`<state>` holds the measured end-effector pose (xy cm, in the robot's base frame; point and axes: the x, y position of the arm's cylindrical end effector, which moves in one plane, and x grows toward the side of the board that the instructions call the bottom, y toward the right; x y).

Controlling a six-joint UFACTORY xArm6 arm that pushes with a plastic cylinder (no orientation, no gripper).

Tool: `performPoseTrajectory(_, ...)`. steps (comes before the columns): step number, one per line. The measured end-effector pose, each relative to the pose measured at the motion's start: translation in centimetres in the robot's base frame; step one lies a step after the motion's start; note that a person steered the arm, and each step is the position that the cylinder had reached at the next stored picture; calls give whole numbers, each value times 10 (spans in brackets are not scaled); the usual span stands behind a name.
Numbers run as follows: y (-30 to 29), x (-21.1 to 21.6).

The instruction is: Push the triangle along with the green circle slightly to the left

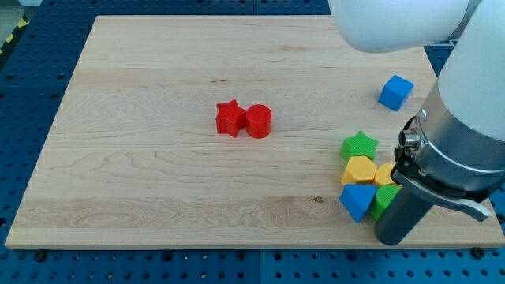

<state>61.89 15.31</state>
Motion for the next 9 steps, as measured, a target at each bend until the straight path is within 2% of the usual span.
performPoseTrajectory(3, 45, -14)
performPoseTrajectory(5, -17, -15)
performPoseTrajectory(7, -35, -15)
performPoseTrajectory(9, -63, -42)
